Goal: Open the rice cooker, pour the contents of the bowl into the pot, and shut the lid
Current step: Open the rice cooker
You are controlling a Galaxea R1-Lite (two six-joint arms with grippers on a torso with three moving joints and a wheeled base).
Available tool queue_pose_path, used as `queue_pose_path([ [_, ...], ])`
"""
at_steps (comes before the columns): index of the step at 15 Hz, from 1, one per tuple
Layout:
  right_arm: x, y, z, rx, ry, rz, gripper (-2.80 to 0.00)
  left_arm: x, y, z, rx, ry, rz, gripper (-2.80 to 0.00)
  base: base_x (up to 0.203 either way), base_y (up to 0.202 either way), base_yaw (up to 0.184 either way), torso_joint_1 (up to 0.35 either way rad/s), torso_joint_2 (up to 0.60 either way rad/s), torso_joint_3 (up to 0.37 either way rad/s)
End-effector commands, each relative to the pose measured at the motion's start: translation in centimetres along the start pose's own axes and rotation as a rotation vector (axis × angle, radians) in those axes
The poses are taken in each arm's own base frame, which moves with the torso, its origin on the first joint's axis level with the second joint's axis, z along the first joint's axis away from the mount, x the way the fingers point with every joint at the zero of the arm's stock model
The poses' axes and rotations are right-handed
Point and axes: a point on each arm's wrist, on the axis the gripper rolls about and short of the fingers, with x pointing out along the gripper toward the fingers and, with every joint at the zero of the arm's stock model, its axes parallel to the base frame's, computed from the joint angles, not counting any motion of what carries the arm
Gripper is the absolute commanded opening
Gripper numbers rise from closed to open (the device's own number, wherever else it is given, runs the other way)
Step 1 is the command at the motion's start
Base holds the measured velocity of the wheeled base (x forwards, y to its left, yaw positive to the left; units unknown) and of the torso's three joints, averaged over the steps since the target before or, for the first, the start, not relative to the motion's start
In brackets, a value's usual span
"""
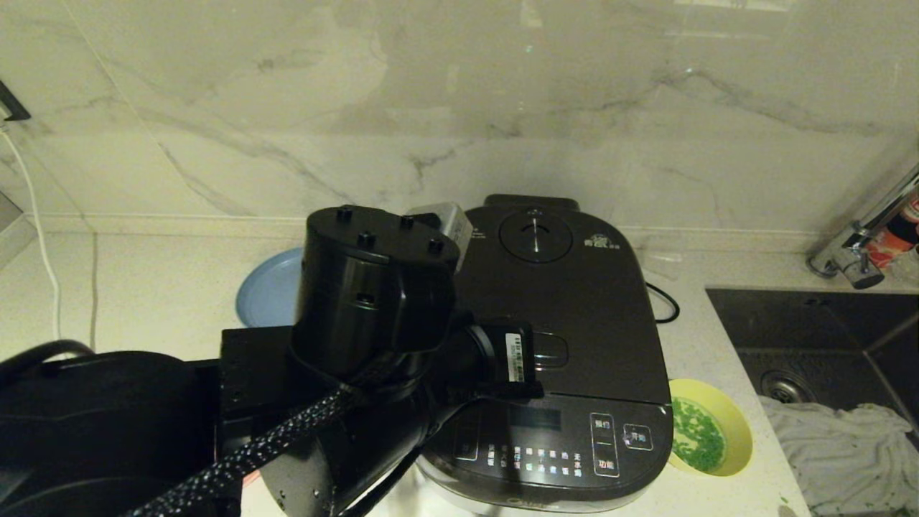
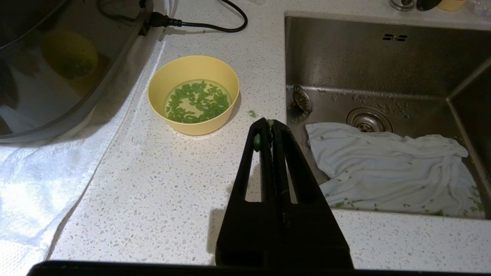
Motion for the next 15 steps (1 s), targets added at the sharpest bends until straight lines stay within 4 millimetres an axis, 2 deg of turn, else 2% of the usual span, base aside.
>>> queue_pose_path([
  [1,0.0,0.0,0.0,0.0,0.001,-0.001,-2.8,1.1,0.0,-1.1,0.011,0.029,0.015,-2.8,0.0,0.0,0.0,0.0,0.0,0.0],
  [9,0.0,0.0,0.0,0.0,0.002,0.0,-2.8,1.9,-0.2,-1.7,0.014,0.047,0.008,-2.8,0.0,0.0,0.0,0.0,0.0,0.0],
  [13,0.0,0.0,-0.1,0.0,0.003,0.0,-2.8,3.1,0.1,-3.4,0.047,0.091,0.048,-2.8,0.0,0.0,0.0,0.0,0.0,0.0],
  [15,0.0,0.0,0.0,0.0,0.001,0.001,-2.8,3.1,0.2,-3.6,0.039,0.061,0.053,-2.8,0.0,0.0,0.0,0.0,0.0,0.0],
])
